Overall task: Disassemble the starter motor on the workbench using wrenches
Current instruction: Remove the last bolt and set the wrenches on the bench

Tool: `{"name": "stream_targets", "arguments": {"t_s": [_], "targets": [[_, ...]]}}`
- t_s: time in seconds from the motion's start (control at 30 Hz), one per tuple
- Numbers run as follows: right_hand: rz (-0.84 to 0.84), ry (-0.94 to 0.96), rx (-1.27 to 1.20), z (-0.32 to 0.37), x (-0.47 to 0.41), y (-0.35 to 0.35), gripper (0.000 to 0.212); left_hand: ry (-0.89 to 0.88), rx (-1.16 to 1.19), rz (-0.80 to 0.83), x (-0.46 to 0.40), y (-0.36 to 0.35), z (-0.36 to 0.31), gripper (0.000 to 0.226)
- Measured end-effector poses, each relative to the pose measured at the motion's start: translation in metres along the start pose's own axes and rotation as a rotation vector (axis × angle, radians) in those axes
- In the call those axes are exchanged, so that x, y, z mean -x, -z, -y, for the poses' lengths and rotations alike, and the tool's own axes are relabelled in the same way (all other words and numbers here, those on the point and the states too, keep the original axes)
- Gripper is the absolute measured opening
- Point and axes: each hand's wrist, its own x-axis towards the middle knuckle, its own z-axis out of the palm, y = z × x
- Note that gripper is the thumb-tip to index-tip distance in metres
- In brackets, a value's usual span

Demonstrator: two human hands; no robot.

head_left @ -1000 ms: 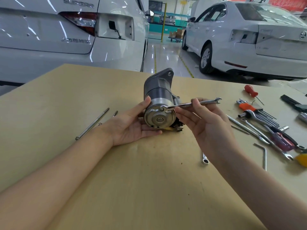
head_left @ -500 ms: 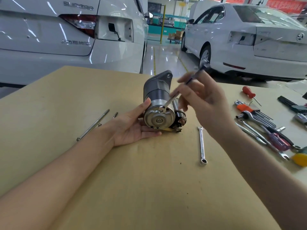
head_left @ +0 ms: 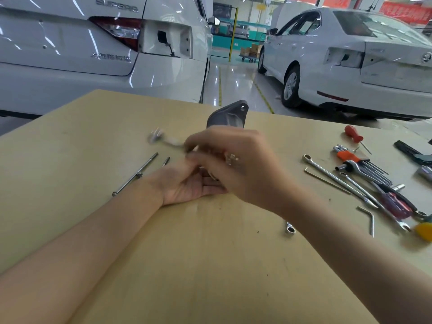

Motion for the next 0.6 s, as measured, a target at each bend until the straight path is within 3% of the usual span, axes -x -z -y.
{"name": "stream_targets", "arguments": {"t_s": [0.1, 0.27, 0.33, 0.6], "targets": [[-0.441, -0.292, -0.506, -0.004, 0.023, 0.004, 0.007, -0.037, 0.174, 0.091, 0.001, -0.011, -0.002, 0.074], [-0.694, -0.742, -1.118, -0.019, 0.054, 0.007, 0.009, 0.012, 0.224, 0.138, 0.003, -0.007, -0.007, 0.081], [-0.758, -0.813, -1.219, -0.023, 0.056, 0.004, 0.006, 0.012, 0.245, 0.163, 0.003, -0.008, -0.006, 0.089], [-0.829, -0.818, -1.320, -0.024, 0.059, 0.000, 0.003, -0.005, 0.224, 0.169, 0.001, -0.007, -0.003, 0.072]]}}
